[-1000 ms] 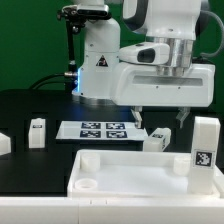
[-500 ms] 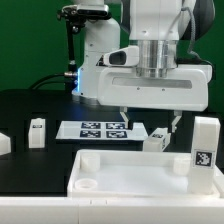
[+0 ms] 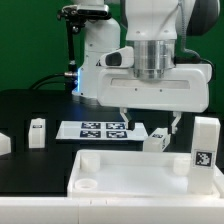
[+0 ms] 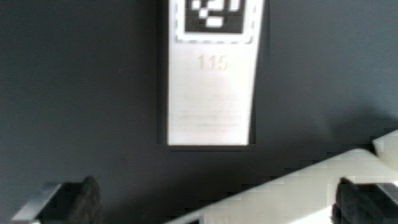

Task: Assemble desk

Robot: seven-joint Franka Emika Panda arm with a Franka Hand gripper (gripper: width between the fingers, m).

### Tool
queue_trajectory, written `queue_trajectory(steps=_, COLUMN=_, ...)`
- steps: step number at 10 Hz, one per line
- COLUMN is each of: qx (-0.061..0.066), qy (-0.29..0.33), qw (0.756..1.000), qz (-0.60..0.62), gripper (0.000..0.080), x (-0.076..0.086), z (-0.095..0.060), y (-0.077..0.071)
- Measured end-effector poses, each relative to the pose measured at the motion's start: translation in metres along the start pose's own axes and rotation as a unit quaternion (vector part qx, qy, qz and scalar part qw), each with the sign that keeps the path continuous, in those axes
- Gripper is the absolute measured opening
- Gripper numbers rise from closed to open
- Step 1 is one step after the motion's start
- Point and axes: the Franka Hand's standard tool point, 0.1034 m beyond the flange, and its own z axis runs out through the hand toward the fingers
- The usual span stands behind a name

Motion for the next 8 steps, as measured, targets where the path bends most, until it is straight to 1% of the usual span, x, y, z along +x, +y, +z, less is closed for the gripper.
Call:
queue_trajectory(steps=1, qx=0.016, qy=-0.061, qw=0.998, qz=0.016, gripper=0.0649, x=0.002, z=-0.002, y=0.000)
queue_trajectory(steps=2, qx=0.016, qy=-0.091, qw=0.995, qz=0.023, gripper=0.0649, x=0.003, z=0.000, y=0.002)
queue_trajectory(steps=5, qx=0.016, qy=-0.194, qw=0.980, qz=0.042, gripper=0.0649, x=-0.001, z=0.001, y=0.008)
queue_trajectory(steps=6, qx=0.018, qy=-0.225, qw=0.973, qz=0.054, gripper=0.0649, x=-0.006, z=0.006, y=0.009)
queue_trajectory(steps=7, qx=0.023, qy=-0.271, qw=0.959, qz=0.076, gripper=0.0649, x=-0.016, z=0.013, y=0.005)
queue_trajectory(steps=8, qx=0.034, qy=-0.308, qw=0.946, qz=0.094, gripper=0.0649, x=-0.020, z=0.020, y=0.002)
